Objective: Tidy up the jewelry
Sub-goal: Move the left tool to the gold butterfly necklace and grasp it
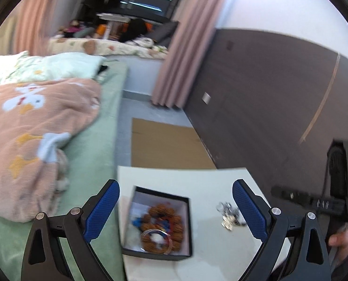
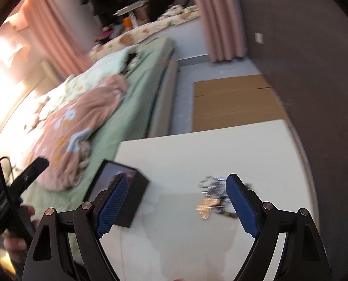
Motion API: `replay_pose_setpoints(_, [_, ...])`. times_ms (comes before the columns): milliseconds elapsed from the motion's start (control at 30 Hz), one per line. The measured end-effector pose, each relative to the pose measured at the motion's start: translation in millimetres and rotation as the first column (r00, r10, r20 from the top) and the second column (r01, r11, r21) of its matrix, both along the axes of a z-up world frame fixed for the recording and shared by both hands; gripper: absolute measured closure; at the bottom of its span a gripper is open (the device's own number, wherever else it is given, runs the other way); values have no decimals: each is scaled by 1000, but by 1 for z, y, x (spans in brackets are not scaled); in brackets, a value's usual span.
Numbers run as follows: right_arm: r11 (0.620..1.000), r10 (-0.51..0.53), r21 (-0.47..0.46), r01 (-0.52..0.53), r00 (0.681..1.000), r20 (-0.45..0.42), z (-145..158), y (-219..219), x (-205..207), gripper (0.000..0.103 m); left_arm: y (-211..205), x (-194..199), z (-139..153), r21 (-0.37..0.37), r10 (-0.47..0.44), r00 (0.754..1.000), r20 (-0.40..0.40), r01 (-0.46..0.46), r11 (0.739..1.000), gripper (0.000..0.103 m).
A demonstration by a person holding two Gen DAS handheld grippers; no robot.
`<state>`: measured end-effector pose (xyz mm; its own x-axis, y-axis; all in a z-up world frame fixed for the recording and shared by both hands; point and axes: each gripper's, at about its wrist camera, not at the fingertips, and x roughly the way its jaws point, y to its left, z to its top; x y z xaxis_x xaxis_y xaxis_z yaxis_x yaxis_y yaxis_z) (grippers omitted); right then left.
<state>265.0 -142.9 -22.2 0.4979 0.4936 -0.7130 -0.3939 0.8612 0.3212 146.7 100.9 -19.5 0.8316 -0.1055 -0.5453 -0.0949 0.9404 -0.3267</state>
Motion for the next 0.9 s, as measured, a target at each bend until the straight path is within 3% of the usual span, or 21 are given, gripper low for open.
replay_pose_setpoints(100, [997, -67, 34, 67, 998, -19, -5, -20, -1, 17, -19, 8, -4, 30, -42, 998, -37, 43, 999, 6])
replay_pose_setpoints(233, [987, -159, 25, 160, 987, -36, -14, -40, -3, 17, -37, 19, -12, 8, -97, 993, -65, 98, 995, 6])
replay_pose_setpoints(333, [979, -196, 46, 201, 976, -95, -26, -52, -1, 17, -48, 25, -14, 26, -108, 992, -63, 110, 994, 6])
replay_pose_setpoints(433, [971, -223, 62, 232, 966, -129, -34, -63, 1, 17, -63, 31, -16, 61, -135, 989, -57, 138, 989, 6])
replay_pose_setpoints(700, [961, -237, 101, 257, 957, -169, -42, -89, 9, 17, -95, 53, -30, 57, -210, 973, -98, 217, 975, 7])
replay_pose_setpoints(867, [957, -236, 104, 272, 934, -268, -61, -99, 17, 15, -121, 66, -50, 82, -257, 953, -161, 272, 959, 21])
replay_pose_setpoints(900, [956, -235, 104, 274, 929, -285, -65, -100, 18, 9, -126, 68, -54, 86, -265, 948, -174, 283, 955, 22])
